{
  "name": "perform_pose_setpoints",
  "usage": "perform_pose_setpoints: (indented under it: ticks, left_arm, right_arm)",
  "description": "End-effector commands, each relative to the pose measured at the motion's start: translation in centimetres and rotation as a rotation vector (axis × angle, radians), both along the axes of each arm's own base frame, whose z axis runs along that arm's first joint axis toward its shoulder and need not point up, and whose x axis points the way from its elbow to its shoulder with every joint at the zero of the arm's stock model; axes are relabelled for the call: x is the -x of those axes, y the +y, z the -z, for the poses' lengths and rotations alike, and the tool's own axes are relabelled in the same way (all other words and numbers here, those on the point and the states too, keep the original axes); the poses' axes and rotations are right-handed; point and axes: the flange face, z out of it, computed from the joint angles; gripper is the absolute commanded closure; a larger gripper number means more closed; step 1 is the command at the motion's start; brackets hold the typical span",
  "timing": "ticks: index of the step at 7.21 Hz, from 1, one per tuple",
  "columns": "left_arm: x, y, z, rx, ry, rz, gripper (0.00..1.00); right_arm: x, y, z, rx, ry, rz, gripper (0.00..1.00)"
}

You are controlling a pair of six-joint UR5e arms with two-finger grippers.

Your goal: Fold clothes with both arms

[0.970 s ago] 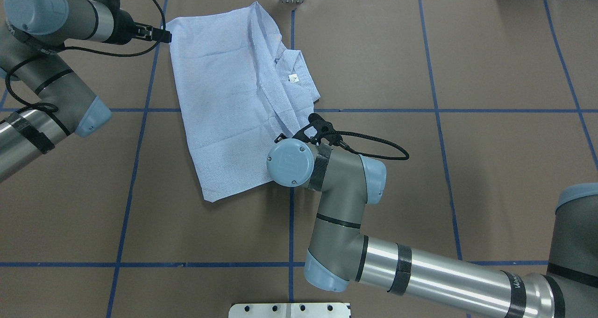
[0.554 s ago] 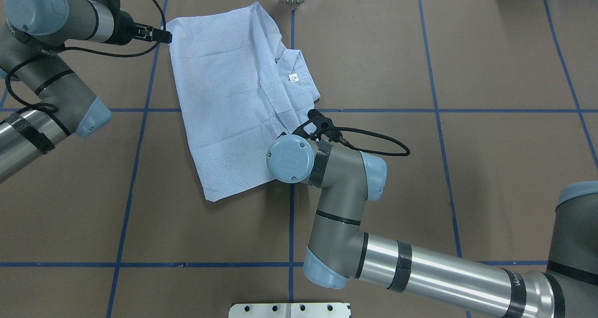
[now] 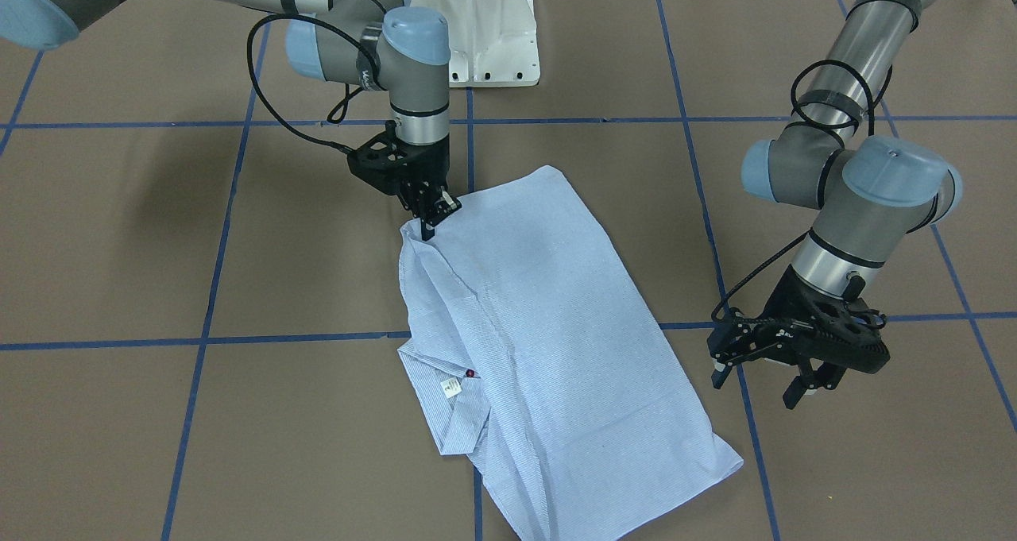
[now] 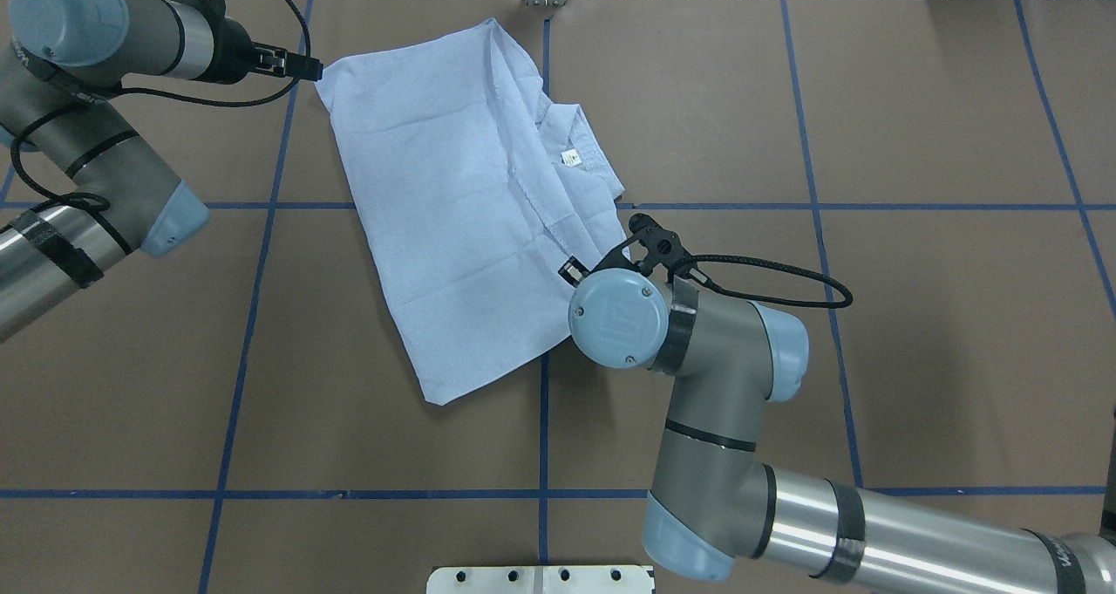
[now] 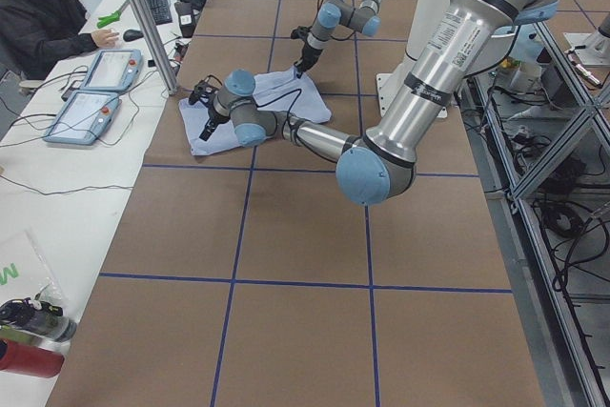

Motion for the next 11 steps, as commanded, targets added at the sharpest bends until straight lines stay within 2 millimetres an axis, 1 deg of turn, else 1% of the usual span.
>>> perform_pose_setpoints:
  ticks: [1, 2, 3, 4, 5, 6, 7, 8, 9, 10, 11]
  left_arm:
    - [0.0, 0.2, 0.6, -0.009, 0.010, -0.005, 0.00]
    - [-1.1, 1.4, 2.2, 0.008, 0.060, -0.006, 0.00]
    - [-4.8, 6.3, 4.2, 0.063, 0.160, -0.032, 0.00]
    - [-5.9, 13.9, 7.2, 0.083, 0.280, -0.037, 0.00]
    - [-5.4, 21.1, 8.9, 0.127, 0.377, -0.096, 0.00]
    - [-4.5, 26.4, 10.2, 0.174, 0.445, -0.128, 0.00]
    - [-5.2, 29.4, 9.6, 0.281, 0.495, -0.090, 0.00]
    - [-7.3, 31.5, 8.9, 0.473, 0.584, -0.012, 0.00]
    - [-10.0, 33.6, 8.0, 0.551, 0.609, 0.045, 0.00]
    - [-11.8, 34.9, 7.0, 0.616, 0.627, 0.088, 0.01]
    - [-13.9, 36.1, 5.2, 0.647, 0.604, 0.111, 0.01]
  right_arm:
    - [-2.1, 5.9, 3.2, -0.038, 0.006, 0.030, 1.00]
    - [-2.4, 7.0, 4.1, -0.021, 0.008, 0.026, 1.00]
    - [-2.5, 7.0, 4.3, -0.020, 0.011, 0.026, 1.00]
    - [-2.5, 7.0, 4.3, -0.021, 0.011, 0.027, 1.00]
    - [-2.6, 6.7, 4.2, -0.021, 0.013, 0.021, 1.00]
    - [-3.1, 6.5, 4.5, -0.023, 0.004, 0.016, 1.00]
    - [-3.4, 6.2, 4.7, -0.024, 0.000, 0.010, 1.00]
    - [-3.5, 6.0, 4.5, -0.023, 0.003, 0.007, 1.00]
    - [-3.6, 6.0, 4.4, -0.023, 0.004, 0.006, 1.00]
    - [-3.7, 5.8, 4.4, -0.023, 0.004, 0.003, 1.00]
    - [-3.7, 5.8, 4.4, -0.022, 0.004, 0.001, 1.00]
